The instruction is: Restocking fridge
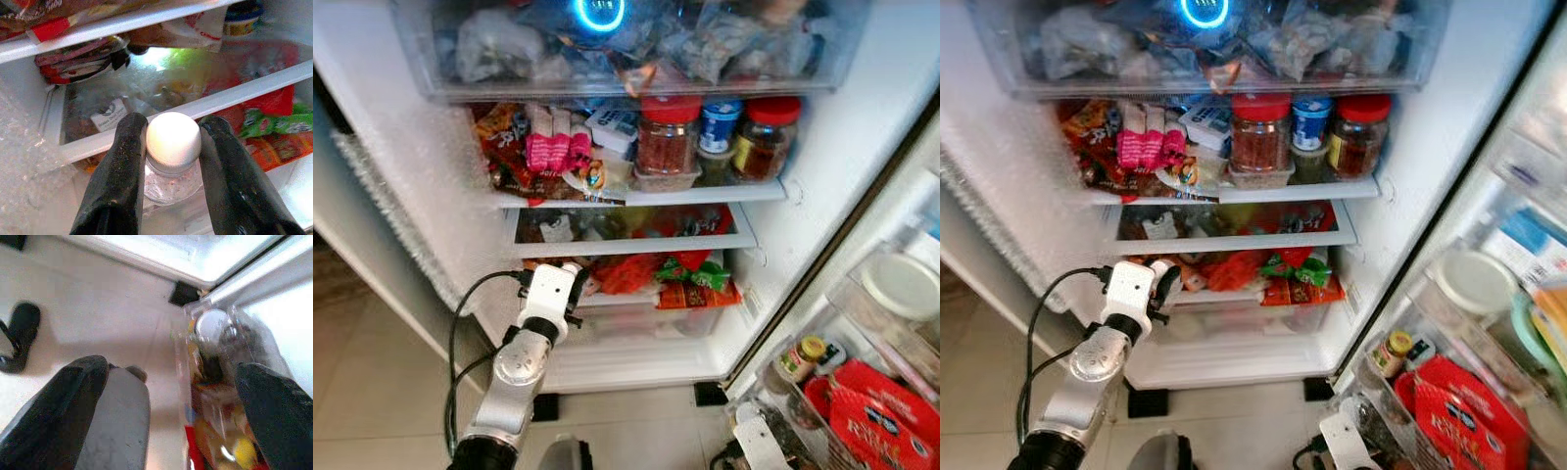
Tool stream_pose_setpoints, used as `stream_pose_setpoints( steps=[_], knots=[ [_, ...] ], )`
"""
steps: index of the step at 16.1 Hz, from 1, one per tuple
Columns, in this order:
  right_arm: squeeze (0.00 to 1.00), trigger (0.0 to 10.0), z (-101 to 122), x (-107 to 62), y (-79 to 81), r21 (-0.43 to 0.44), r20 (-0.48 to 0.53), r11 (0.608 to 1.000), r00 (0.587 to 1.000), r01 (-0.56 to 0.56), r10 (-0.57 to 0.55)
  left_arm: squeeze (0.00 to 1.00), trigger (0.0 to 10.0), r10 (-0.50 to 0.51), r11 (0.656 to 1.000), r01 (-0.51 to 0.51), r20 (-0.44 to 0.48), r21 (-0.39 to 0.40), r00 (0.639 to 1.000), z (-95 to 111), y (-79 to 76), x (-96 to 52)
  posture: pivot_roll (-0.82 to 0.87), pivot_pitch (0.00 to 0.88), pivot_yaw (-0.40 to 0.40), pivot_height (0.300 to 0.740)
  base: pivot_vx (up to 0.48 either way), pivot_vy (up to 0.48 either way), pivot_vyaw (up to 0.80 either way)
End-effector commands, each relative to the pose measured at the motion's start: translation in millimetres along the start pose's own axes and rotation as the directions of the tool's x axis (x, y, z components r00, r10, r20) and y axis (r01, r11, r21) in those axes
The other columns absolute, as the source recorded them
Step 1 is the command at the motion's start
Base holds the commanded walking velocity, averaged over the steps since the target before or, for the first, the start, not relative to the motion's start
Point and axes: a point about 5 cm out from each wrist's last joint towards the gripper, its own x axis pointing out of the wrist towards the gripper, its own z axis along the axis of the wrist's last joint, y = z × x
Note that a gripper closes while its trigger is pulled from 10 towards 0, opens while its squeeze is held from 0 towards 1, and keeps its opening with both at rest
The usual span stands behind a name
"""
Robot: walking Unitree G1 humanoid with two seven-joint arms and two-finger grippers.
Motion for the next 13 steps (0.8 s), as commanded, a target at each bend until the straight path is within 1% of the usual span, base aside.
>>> stream_pose_setpoints(
  steps=[1,3,7,9,13],
  knots=[
    [0.0,10.0,-3.6,-1.2,-3.3,0.013,-0.01,1.0,1.0,0.008,-0.007,0.0,10.0,-0.014,1.0,0.014,0.015,-0.004,1.0,3.2,-3.4,1.7,0.04,0.103,-0.017,0.666,0.27,0.0,0.0],
    [0.0,10.0,-4.0,-1.2,-3.0,0.011,-0.014,1.0,1.0,0.006,-0.006,0.0,10.0,-0.013,1.0,0.013,0.017,-0.005,1.0,3.6,-3.7,2.0,0.04,0.102,-0.017,0.666,0.283,0.0,0.0],
    [0.0,10.0,-4.3,-1.2,-3.0,0.008,-0.016,1.0,1.0,0.008,-0.008,0.0,10.0,-0.051,0.999,0.052,0.03,-0.009,0.998,4.7,-8.0,1.5,0.05,0.104,-0.021,0.666,0.0,0.0,0.0],
    [0.0,10.0,-4.4,-1.3,-3.0,0.013,-0.012,1.0,1.0,0.007,-0.007,0.0,10.0,-0.079,0.997,0.079,0.029,0.015,0.996,4.1,-11.3,1.3,0.04,0.104,-0.021,0.666,0.0,0.0,0.0],
    [0.0,10.0,-8.3,-2.5,-4.5,0.014,-0.022,1.0,1.0,0.012,-0.012,0.0,10.0,-0.075,0.997,0.075,0.043,0.006,0.996,6.4,-10.1,2.9,0.04,0.105,-0.02,0.666,0.0,0.0,0.0]
  ],
)
